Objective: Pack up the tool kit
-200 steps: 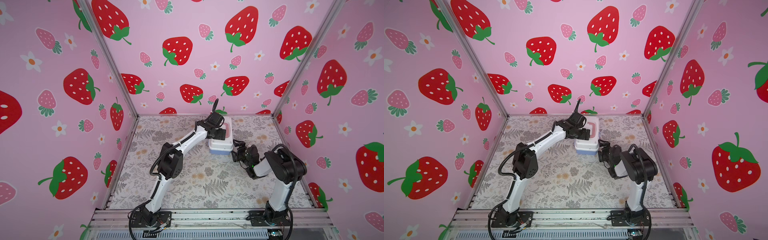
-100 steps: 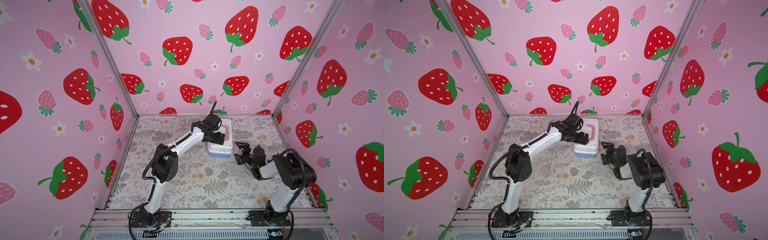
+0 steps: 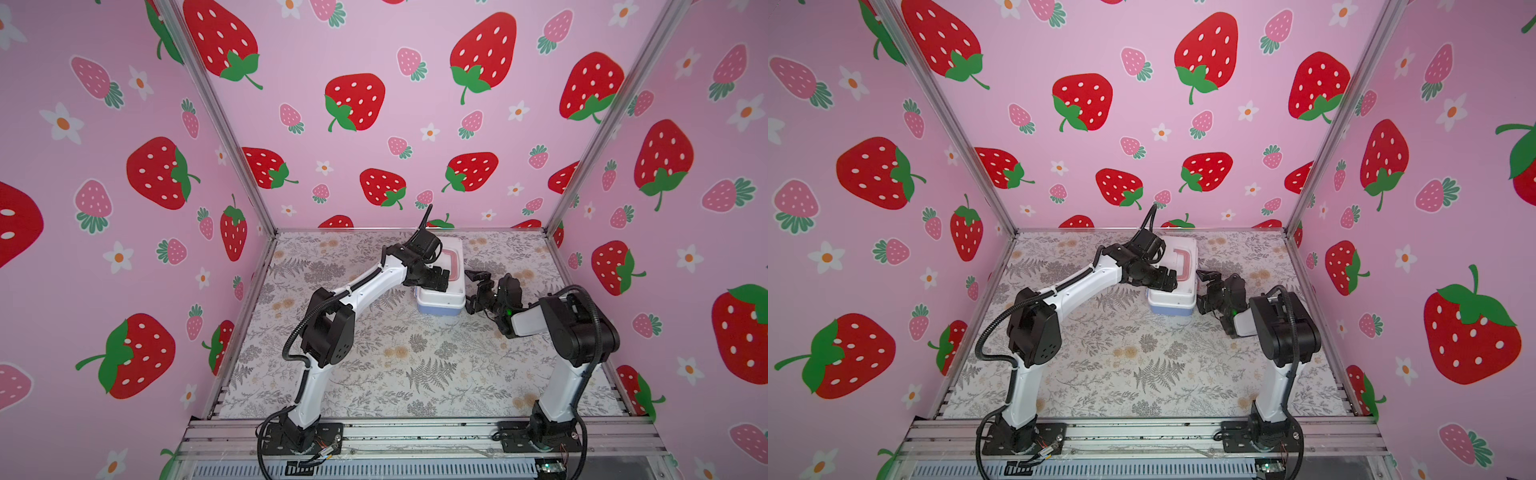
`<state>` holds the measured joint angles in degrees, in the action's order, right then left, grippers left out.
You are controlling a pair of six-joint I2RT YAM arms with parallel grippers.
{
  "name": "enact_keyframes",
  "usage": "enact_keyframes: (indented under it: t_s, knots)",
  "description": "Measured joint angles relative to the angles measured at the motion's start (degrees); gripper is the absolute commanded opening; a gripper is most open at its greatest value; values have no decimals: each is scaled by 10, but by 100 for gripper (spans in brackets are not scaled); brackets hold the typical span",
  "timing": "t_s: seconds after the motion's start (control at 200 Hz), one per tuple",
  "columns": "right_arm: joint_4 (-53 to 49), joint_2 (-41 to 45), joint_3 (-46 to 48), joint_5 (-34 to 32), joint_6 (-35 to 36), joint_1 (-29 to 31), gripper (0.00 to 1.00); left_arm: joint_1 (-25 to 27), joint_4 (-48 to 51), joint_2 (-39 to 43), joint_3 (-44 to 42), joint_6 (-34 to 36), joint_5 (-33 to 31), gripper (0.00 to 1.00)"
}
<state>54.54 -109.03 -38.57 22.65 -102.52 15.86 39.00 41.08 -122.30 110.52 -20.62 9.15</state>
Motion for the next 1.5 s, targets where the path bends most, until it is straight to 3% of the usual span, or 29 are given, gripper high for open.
enact_keyframes:
  t_s: [0.325, 0.545, 1.09, 1.496]
  knots:
    - [-80, -6, -51, -29, 2, 0, 99, 0, 4, -5, 7, -3, 1, 95]
    - [-78, -17, -63, -54, -22, 5, 99, -4, 13, -17, 23, -12, 10, 95]
    - [63, -66, -52, -85, -83, -7, 100, -3, -14, -24, 20, -17, 35, 95]
    - [123, -77, -82, -58, -89, -37, 93, -2, -23, -24, 15, -17, 42, 95]
